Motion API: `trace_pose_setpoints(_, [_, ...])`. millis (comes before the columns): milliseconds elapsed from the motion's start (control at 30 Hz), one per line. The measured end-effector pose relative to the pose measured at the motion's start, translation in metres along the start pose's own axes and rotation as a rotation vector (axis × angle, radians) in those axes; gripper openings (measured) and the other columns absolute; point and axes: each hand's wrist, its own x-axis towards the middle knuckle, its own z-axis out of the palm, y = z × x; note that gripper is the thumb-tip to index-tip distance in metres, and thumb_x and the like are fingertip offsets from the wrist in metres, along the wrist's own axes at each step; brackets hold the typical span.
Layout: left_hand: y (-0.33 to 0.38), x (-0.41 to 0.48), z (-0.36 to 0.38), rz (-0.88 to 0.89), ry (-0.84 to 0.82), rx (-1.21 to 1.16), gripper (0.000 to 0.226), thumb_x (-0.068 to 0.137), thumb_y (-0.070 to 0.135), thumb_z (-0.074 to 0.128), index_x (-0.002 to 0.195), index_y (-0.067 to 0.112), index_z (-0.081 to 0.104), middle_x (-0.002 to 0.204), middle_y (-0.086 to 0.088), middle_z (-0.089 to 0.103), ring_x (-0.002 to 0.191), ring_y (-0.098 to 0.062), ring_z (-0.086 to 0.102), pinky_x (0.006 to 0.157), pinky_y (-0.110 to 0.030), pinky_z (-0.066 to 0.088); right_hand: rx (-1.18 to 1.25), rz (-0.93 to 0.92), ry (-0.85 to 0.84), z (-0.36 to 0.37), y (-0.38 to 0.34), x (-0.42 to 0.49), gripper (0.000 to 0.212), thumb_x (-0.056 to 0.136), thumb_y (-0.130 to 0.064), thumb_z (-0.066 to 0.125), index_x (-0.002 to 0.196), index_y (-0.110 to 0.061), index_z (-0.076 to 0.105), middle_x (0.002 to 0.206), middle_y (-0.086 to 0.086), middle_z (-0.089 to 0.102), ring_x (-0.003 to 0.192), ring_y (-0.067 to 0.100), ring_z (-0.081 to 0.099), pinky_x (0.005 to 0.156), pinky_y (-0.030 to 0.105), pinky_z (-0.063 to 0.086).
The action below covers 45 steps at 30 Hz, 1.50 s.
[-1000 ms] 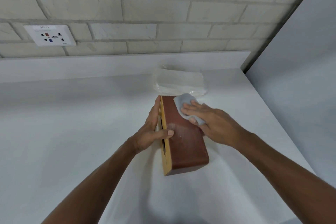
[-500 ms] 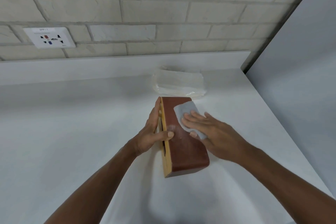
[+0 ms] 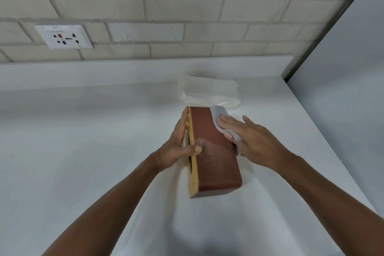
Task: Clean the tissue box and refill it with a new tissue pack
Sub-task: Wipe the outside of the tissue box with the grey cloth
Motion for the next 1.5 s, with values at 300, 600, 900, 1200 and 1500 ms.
trace_pose_setpoints(300, [-0.009, 0.002, -0.002, 0.037, -0.040, 0.010, 0.104, 0.076, 0.041, 0.071, 0.152, 0.052, 0.000, 0.145, 0.052, 0.034, 0.139, 0.020, 0.033, 0.114, -0.021, 0.039, -0.006, -0.123, -0.013, 0.007, -0.021, 0.002, 0.042, 0.107, -0.033, 0.035, 0.148, -0.030, 0.041, 0.157, -0.016, 0.032, 0.147, -0.003, 0.015, 0.123, 0.031, 0.012])
trace_pose_setpoints(600, [-0.004, 0.001, -0.001, 0.019, -0.042, -0.037, 0.114, 0.075, 0.043, 0.071, 0.162, 0.039, -0.002, 0.162, 0.026, 0.026, 0.147, 0.011, 0.029, 0.116, -0.018, 0.035, -0.032, -0.156, 0.003, 0.011, -0.030, -0.002, 0.041, 0.106, -0.028, 0.039, 0.147, -0.028, 0.043, 0.157, -0.011, 0.035, 0.148, 0.004, 0.019, 0.124, 0.035, 0.011])
trace_pose_setpoints(900, [-0.009, 0.002, -0.002, -0.011, -0.044, -0.031, 0.115, 0.076, 0.045, 0.072, 0.160, 0.044, -0.007, 0.161, 0.038, 0.022, 0.148, 0.014, 0.025, 0.121, -0.021, 0.033, -0.078, -0.178, 0.035, 0.016, -0.033, -0.003, 0.042, 0.105, -0.025, 0.044, 0.148, -0.028, 0.043, 0.156, -0.012, 0.035, 0.148, 0.004, 0.019, 0.124, 0.038, 0.010])
trace_pose_setpoints(1200, [-0.012, 0.000, 0.000, -0.027, -0.035, 0.006, 0.111, 0.077, 0.050, 0.071, 0.156, 0.051, -0.007, 0.152, 0.052, 0.017, 0.145, 0.023, 0.018, 0.121, -0.017, 0.025, -0.061, -0.130, 0.036, 0.011, -0.026, -0.001, 0.041, 0.106, -0.028, 0.041, 0.147, -0.033, 0.042, 0.156, -0.017, 0.032, 0.148, 0.000, 0.017, 0.123, 0.039, 0.012])
trace_pose_setpoints(1500, [-0.010, -0.001, 0.000, -0.021, -0.034, 0.007, 0.111, 0.077, 0.050, 0.071, 0.157, 0.049, -0.005, 0.155, 0.050, 0.018, 0.147, 0.019, 0.018, 0.128, -0.033, 0.023, -0.054, -0.103, 0.052, 0.010, -0.035, 0.001, 0.040, 0.106, -0.028, 0.038, 0.145, -0.034, 0.045, 0.156, -0.016, 0.034, 0.148, 0.001, 0.018, 0.123, 0.038, 0.015])
